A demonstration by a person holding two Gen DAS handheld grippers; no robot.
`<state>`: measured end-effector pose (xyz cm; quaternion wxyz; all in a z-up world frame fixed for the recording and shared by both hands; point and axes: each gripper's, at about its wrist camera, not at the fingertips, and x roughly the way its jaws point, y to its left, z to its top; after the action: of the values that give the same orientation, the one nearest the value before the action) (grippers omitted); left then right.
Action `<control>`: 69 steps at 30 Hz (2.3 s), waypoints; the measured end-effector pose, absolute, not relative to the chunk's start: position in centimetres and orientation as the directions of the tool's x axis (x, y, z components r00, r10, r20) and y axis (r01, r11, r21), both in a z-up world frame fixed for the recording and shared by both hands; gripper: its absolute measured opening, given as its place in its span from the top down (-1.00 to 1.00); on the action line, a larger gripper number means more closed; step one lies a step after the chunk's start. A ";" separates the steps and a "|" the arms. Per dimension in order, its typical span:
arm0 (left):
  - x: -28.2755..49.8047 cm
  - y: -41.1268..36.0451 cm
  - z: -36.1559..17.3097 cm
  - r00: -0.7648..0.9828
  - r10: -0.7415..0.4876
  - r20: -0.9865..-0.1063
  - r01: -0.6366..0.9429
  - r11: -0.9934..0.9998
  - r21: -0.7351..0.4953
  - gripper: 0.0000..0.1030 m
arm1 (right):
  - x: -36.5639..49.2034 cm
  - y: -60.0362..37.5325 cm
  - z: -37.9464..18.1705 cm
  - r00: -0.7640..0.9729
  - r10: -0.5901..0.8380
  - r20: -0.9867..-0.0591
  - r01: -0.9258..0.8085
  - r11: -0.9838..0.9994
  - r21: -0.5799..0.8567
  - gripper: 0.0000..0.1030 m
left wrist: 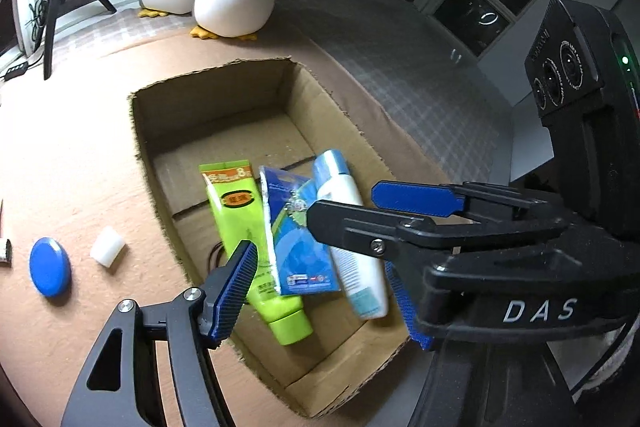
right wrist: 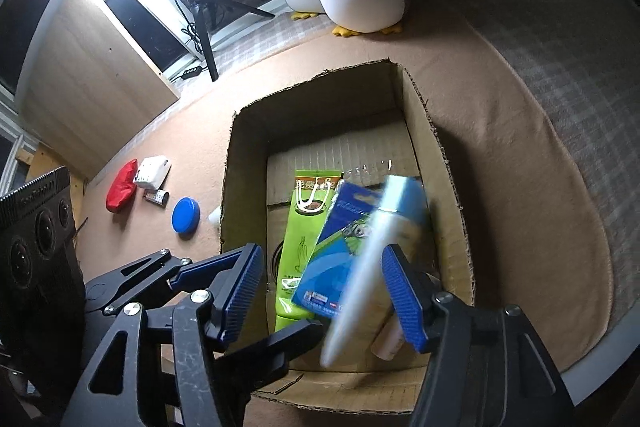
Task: Organize objects
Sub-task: 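Carry the AQUA bottle with the right tool into the box and release, then move the right tool to the blue round lid and close on it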
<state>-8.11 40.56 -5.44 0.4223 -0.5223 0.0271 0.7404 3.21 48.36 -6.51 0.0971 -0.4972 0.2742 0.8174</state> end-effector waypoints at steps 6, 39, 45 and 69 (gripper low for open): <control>-8.0 37.7 -4.8 -0.127 0.584 -0.801 -0.639 -0.666 -0.384 -0.36 | 2.8 47.6 -6.5 -0.490 -0.114 -0.864 -0.422 -0.836 0.350 -0.14; -13.2 17.0 -9.9 -0.319 0.354 -0.879 -0.360 -0.904 -0.233 -0.34 | -9.4 33.3 -7.1 -0.463 -0.231 -0.856 -0.163 -0.927 0.339 -0.14; -12.4 13.6 -10.3 -0.322 0.352 -0.879 -0.317 -0.915 -0.250 -0.34 | -13.2 30.8 -10.5 -0.385 -0.227 -0.895 -0.143 -0.943 0.301 -0.14; -11.6 8.7 -11.2 -0.318 0.370 -0.873 -0.256 -0.920 -0.297 -0.34 | -15.6 28.2 -14.6 -0.250 -0.066 -0.966 -0.111 -0.989 0.097 0.09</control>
<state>-11.63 8.71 -11.17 0.1934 -0.5512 -0.0518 0.8100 -15.62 28.19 -14.61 0.0142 -0.6124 0.0725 0.7871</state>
